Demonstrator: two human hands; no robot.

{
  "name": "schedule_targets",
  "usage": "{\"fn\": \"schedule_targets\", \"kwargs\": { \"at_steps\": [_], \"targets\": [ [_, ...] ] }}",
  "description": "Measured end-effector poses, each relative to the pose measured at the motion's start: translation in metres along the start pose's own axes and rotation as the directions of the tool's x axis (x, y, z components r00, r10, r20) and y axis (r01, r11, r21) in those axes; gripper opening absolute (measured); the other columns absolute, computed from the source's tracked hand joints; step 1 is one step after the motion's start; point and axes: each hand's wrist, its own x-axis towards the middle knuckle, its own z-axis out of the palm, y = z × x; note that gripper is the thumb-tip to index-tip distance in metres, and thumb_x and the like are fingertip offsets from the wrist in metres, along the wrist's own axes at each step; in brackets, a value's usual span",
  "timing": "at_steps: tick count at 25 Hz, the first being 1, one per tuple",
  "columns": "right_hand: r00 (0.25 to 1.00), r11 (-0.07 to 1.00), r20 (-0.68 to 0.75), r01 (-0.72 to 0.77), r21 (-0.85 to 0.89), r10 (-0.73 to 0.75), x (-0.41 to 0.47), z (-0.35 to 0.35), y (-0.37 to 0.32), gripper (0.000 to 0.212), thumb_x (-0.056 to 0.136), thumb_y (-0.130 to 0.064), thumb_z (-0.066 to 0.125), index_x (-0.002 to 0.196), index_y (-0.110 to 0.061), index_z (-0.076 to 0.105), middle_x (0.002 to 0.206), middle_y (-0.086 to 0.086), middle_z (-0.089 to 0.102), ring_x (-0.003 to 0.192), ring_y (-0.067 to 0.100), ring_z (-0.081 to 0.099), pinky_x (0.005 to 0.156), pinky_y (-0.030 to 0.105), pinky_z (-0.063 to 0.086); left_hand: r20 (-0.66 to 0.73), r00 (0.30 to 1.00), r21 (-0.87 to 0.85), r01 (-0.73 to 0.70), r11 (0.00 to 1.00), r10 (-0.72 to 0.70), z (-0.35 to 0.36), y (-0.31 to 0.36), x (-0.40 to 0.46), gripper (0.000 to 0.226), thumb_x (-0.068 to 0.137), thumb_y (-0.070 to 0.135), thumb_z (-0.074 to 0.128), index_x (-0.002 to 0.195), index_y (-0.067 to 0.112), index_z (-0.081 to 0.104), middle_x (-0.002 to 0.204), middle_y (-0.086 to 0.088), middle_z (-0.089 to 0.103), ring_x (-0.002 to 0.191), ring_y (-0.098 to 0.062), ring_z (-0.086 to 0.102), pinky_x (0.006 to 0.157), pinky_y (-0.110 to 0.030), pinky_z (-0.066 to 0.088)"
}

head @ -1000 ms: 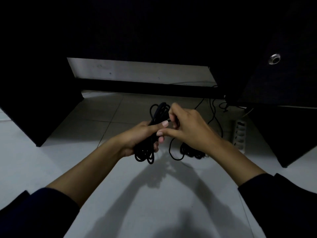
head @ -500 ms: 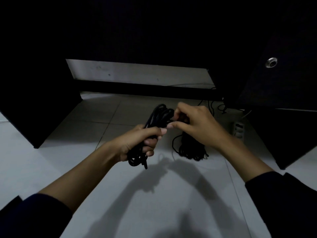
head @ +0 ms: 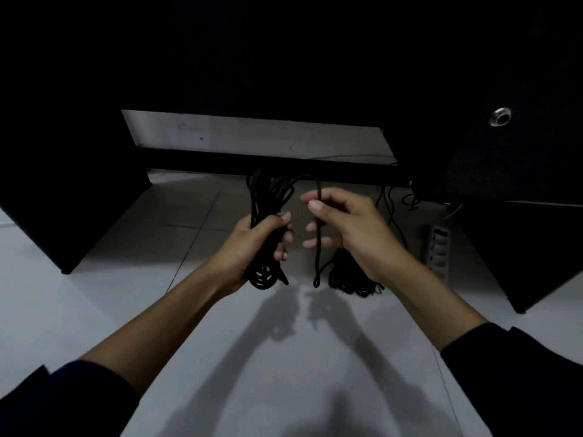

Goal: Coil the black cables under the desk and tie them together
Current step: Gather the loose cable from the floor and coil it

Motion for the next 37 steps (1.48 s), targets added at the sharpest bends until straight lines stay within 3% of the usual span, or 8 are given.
{"fn": "schedule_targets", "kwargs": {
  "at_steps": [5,8,12,16,20,27,33,37],
  "targets": [
    [0.984,0.98,-0.131,0.092,-0.178,-0.117,0.007,0.012,-0.001,0.005,0.088,-0.008,0.067,0.092,-0.007,0.064,0.076,0.007,0.066,0.072,0.014,0.067,0.069,0.025,0.056,0.046,0.998,0.042,-0.033,0.999,0.031,0.008,0.004,-0.001,0.018,0.097,0.015,0.049,0.104,0.007,0.064,0.078,0.002,0.068,0.052,-0.012,0.049,0.064,-0.028,0.051],
    [0.986,0.991,-0.136,0.08,-0.106,-0.094,0.008,0.014,-0.004,0.014,0.086,-0.006,0.069,0.087,-0.007,0.055,0.061,-0.007,0.061,0.051,0.014,0.059,0.051,0.023,0.051,0.138,0.99,0.078,-0.018,0.997,0.007,0.012,0.004,-0.003,0.02,0.098,0.016,0.046,0.099,0.007,0.064,0.074,-0.002,0.07,0.055,-0.012,0.05,0.066,-0.029,0.049],
    [0.975,0.966,-0.156,0.118,-0.23,-0.156,0.012,0.012,-0.003,0.018,0.082,-0.014,0.075,0.081,-0.014,0.057,0.066,-0.007,0.057,0.062,0.0,0.057,0.062,0.017,0.049,0.158,0.987,0.203,-0.032,0.979,0.0,0.006,0.006,-0.002,0.024,0.098,0.023,0.045,0.09,0.013,0.065,0.077,-0.003,0.069,0.079,-0.019,0.058,0.076,-0.031,0.042],
    [0.977,0.954,-0.124,0.132,-0.269,-0.171,0.011,0.012,0.011,0.021,0.089,-0.04,0.064,0.093,-0.021,0.055,0.088,-0.01,0.062,0.086,-0.002,0.06,0.079,0.02,0.048,0.079,0.997,-0.094,0.019,0.995,-0.011,0.012,0.007,0.0,0.024,0.099,0.019,0.044,0.081,0.01,0.056,0.055,0.0,0.046,0.061,-0.014,0.056,0.076,-0.029,0.053],
    [0.979,0.966,0.19,-0.02,-0.256,0.07,-0.008,0.016,0.041,0.051,0.087,-0.071,0.036,0.1,-0.031,0.064,0.094,-0.004,0.071,0.092,0.007,0.067,0.095,0.036,0.048,0.019,0.999,-0.264,0.034,0.964,-0.03,0.01,0.014,0.006,0.029,0.099,0.022,0.046,0.072,0.014,0.056,0.051,0.002,0.033,0.047,-0.012,0.041,0.056,-0.023,0.05],
    [0.947,0.673,0.302,0.157,-0.723,0.104,-0.022,-0.015,0.056,0.048,0.093,-0.06,0.037,0.082,-0.019,0.059,0.068,-0.002,0.063,0.065,0.01,0.059,0.065,0.031,0.049,-0.142,0.988,-0.23,0.019,0.973,-0.053,-0.004,0.013,0.014,0.016,0.097,0.022,0.05,0.086,0.012,0.054,0.05,0.006,0.037,0.042,-0.009,0.039,0.05,-0.025,0.044],
    [0.918,0.512,0.393,0.36,-0.78,-0.047,-0.02,-0.041,0.065,0.013,0.098,-0.029,0.049,0.102,-0.021,0.059,0.091,-0.008,0.048,0.08,0.009,0.05,0.071,0.03,0.044,-0.133,0.985,-0.091,0.103,0.99,-0.115,-0.012,0.004,0.016,0.017,0.097,0.024,0.053,0.086,0.012,0.054,0.053,0.004,0.042,0.044,-0.01,0.042,0.053,-0.026,0.045],
    [0.872,0.325,0.487,0.477,-0.817,-0.055,-0.01,-0.044,0.061,0.014,0.096,-0.034,0.053,0.104,-0.032,0.064,0.095,-0.011,0.038,0.078,0.007,0.046,0.068,0.022,0.03,-0.058,0.989,0.063,0.142,0.988,-0.138,-0.01,-0.005,0.024,0.018,0.095,0.025,0.057,0.081,0.015,0.05,0.059,0.002,0.049,0.046,-0.01,0.046,0.053,-0.023,0.046]
  ]
}}
